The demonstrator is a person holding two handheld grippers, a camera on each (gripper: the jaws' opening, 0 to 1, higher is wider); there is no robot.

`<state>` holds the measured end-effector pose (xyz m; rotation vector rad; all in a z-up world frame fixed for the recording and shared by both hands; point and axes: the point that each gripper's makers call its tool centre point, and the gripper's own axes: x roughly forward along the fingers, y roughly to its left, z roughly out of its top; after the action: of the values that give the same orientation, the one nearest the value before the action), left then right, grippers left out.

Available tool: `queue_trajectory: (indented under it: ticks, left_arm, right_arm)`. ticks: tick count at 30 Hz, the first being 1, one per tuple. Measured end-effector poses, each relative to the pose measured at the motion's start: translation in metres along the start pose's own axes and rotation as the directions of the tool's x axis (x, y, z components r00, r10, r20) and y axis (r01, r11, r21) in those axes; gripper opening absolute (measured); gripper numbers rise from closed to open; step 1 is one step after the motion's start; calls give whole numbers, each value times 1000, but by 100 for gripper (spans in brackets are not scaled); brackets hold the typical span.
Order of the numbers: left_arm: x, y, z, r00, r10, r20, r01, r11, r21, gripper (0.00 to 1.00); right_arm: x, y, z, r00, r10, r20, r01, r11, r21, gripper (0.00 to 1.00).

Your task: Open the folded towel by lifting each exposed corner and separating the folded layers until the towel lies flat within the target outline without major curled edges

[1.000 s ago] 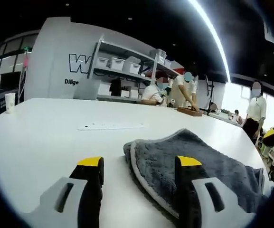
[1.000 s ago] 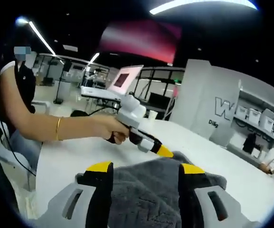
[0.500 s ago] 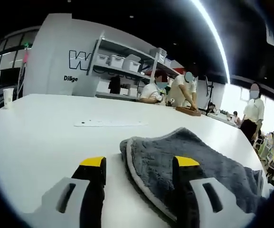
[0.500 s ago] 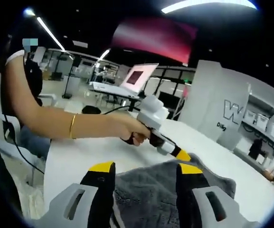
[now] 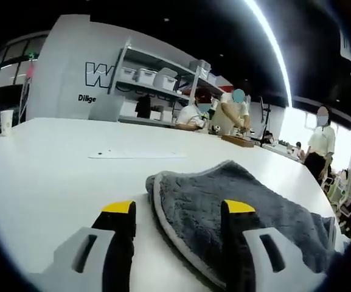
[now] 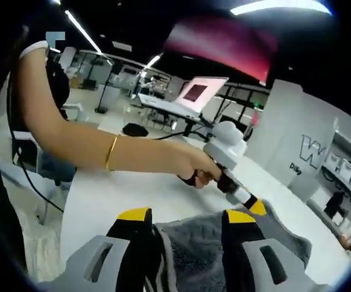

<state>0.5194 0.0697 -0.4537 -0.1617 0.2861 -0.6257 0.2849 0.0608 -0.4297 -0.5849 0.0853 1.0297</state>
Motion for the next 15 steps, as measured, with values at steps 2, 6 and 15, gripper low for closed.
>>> queue_trajectory:
  ticks: [2,6,15]
  left_arm:
    - [1,0,-1,1000,-2,-2,2,1000,0,53]
    - [2,1,-1,1000,-2,-3,2,1000,0,53]
    - [4,2,-5,1000,-5,-10,5,1000,4,50]
  right_arm:
    - [2,-1,-2,1000,0,-6,1,1000,2,43]
    - [4,1,-11,999,1,-39,-2,1000,-7,42]
    - [6,3,-20,998,8,-60,-8,1000,2,36]
